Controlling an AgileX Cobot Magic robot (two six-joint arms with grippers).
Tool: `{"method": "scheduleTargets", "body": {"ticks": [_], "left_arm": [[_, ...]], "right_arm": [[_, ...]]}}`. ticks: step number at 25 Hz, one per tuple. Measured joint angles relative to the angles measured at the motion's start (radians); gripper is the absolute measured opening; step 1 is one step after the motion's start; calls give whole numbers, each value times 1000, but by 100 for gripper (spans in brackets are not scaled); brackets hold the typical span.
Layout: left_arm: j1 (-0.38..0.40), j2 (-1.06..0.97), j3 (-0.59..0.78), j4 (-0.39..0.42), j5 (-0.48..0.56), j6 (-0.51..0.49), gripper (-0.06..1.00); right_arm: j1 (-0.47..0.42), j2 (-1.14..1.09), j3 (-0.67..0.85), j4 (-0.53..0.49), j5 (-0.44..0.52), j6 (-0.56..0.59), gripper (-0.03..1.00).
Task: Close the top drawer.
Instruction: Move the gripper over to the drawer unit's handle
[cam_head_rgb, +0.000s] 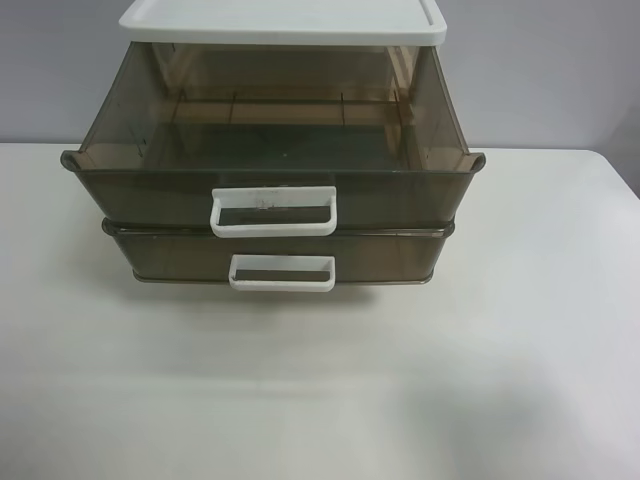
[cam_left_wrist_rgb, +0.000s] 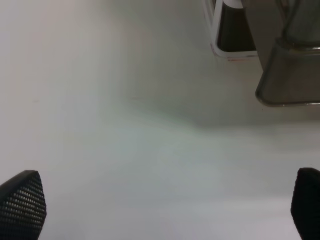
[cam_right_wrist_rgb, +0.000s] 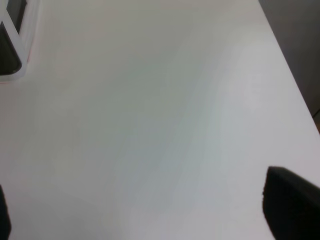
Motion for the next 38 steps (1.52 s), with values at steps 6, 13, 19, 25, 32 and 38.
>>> {"method": "scheduleTargets", "body": {"ticks": [6,13,19,25,32,38], "left_arm": [[0,0,0,0,0,0,99],[0,0,0,0,0,0,99],[0,0,0,0,0,0,99],[0,0,0,0,0,0,99],[0,0,0,0,0,0,99],[0,0,0,0,0,0,99]], "right_arm": [[0,0,0,0,0,0,99],[0,0,0,0,0,0,99],[0,3,0,26,0,-31,99],[3,122,-65,129,13,-105,99],[175,446,-267,279,29,-173,99],[436,664,-348,280,65,-182,99]]}}
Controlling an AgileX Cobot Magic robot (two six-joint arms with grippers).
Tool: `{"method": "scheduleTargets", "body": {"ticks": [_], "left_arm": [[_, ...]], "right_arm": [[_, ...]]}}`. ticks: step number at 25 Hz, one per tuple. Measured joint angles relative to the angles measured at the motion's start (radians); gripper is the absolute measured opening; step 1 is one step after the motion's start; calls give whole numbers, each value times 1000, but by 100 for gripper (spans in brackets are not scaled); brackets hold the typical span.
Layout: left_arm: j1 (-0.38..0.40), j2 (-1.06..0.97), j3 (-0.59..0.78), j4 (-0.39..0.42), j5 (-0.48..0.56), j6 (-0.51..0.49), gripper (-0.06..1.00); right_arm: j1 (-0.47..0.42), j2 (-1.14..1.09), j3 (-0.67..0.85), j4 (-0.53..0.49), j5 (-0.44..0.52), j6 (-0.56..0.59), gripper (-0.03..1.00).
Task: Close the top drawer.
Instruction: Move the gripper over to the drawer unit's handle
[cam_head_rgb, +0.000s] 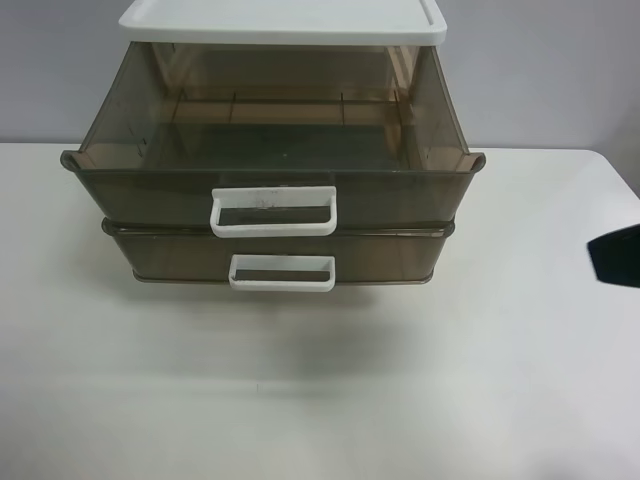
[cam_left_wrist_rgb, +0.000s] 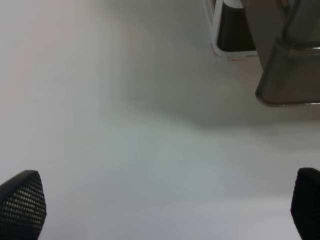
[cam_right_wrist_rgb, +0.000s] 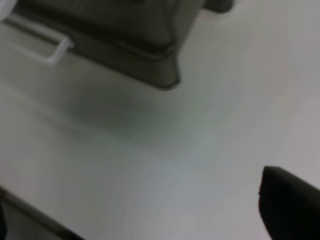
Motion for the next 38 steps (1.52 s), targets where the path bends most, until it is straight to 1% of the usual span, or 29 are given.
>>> {"method": "scheduleTargets", "body": {"ticks": [6,9,15,19,22,30,35,38], "left_arm": [[0,0,0,0,0,0,99],[0,0,0,0,0,0,99],[0,0,0,0,-1,0,99],[0,0,0,0,-1,0,99],[0,0,0,0,-1,0,99],[0,0,0,0,-1,0,99],[0,0,0,0,-1,0,99],[0,0,0,0,-1,0,99]], "right_arm": [[283,168,-14,-46,-47,4,99],[402,248,-39,-66,-56,21,99],[570,429,-121,-91,-74,56,99],[683,562,-198,-178,-87,105,99],[726,647,-260,-240,-88,129,99],[737,853,-397,-266,-89,93,99],[737,927,-430,-266,-91,80,99],[737,937,-431,-290,-108,79,99]]}}
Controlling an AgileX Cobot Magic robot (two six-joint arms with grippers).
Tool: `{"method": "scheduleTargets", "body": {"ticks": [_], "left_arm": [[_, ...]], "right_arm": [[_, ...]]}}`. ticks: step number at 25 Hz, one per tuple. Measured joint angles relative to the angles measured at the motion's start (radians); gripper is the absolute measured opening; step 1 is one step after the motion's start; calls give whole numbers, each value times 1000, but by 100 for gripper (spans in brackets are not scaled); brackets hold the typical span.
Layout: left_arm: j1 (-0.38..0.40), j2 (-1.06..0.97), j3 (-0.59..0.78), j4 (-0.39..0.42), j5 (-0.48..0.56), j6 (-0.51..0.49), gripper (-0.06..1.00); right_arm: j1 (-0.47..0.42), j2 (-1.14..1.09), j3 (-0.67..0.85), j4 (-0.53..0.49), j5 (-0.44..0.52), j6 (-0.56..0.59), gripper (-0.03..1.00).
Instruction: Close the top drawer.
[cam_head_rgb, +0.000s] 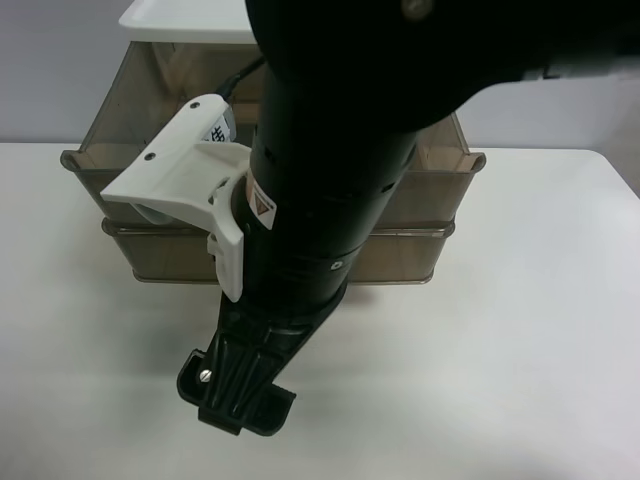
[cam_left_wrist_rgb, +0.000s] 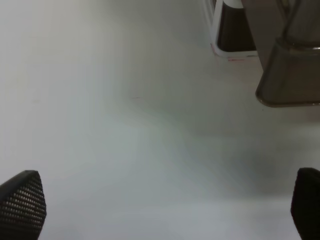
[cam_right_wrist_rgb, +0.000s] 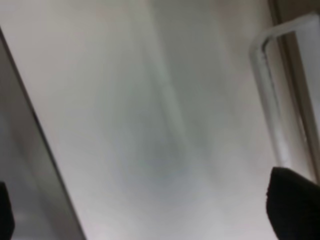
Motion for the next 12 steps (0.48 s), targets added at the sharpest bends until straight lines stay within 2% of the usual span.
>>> {"method": "scheduleTargets", "body": {"ticks": [12], "left_arm": [[0,0,0,0,0,0,99]], "right_arm": [[1,5,-2,-154,-15,36,99]]}}
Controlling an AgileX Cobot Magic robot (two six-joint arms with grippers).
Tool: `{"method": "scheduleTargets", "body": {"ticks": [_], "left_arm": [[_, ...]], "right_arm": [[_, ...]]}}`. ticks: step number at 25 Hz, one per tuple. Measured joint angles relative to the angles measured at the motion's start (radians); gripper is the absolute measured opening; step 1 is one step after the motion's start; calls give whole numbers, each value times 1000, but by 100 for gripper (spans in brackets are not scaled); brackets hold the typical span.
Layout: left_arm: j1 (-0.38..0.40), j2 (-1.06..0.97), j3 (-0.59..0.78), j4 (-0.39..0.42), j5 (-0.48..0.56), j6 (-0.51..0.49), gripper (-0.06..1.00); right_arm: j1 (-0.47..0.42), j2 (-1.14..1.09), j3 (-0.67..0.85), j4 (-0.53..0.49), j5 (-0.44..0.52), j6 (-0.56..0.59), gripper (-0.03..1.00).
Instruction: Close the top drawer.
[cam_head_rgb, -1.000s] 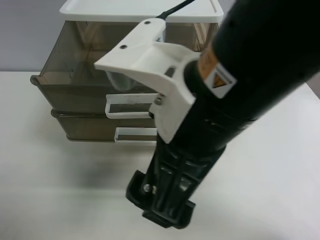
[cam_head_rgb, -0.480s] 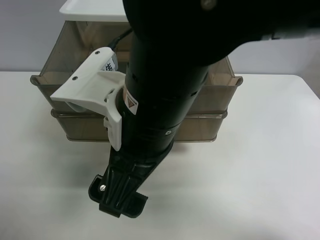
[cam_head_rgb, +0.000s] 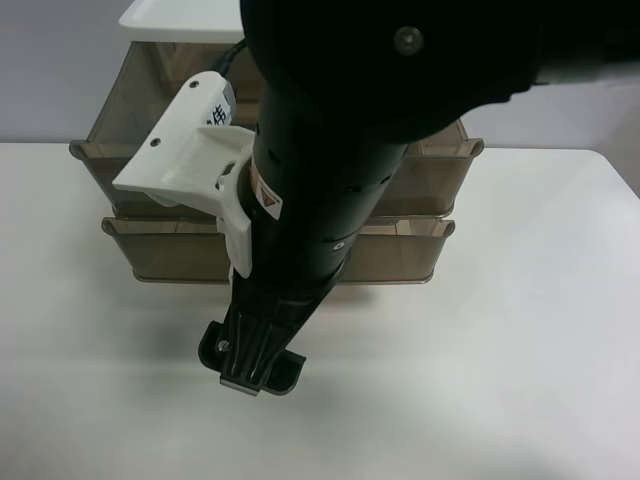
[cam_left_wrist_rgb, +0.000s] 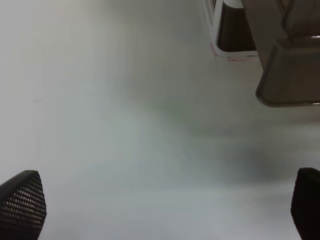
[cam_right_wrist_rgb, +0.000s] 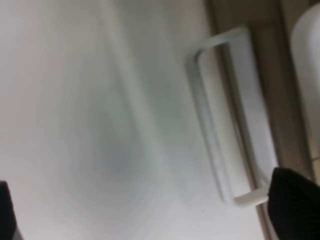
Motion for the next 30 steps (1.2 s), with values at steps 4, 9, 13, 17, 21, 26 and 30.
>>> {"method": "scheduleTargets", "body": {"ticks": [4,9,13,17,21,26,30], "left_arm": [[0,0,0,0,0,-1,99],[0,0,0,0,0,-1,99],[0,0,0,0,0,-1,99],[0,0,0,0,0,0,99],[0,0,0,0,0,0,99],[0,0,0,0,0,0,99],[0,0,0,0,0,0,99]], "right_arm": [[-24,0,-22,-2,-16,1,99],[-82,0,-47,-17,-31,-14,99],[-104,6,-58,-33,-44,-27,99],[-121,31,-89,-45,-49,-36,99],[-137,50,-115,-47,-63,-53,99],[-170,90,-165,-47,-80,-80,99],[-201,96,-175,-47,-96,-87,99]]}}
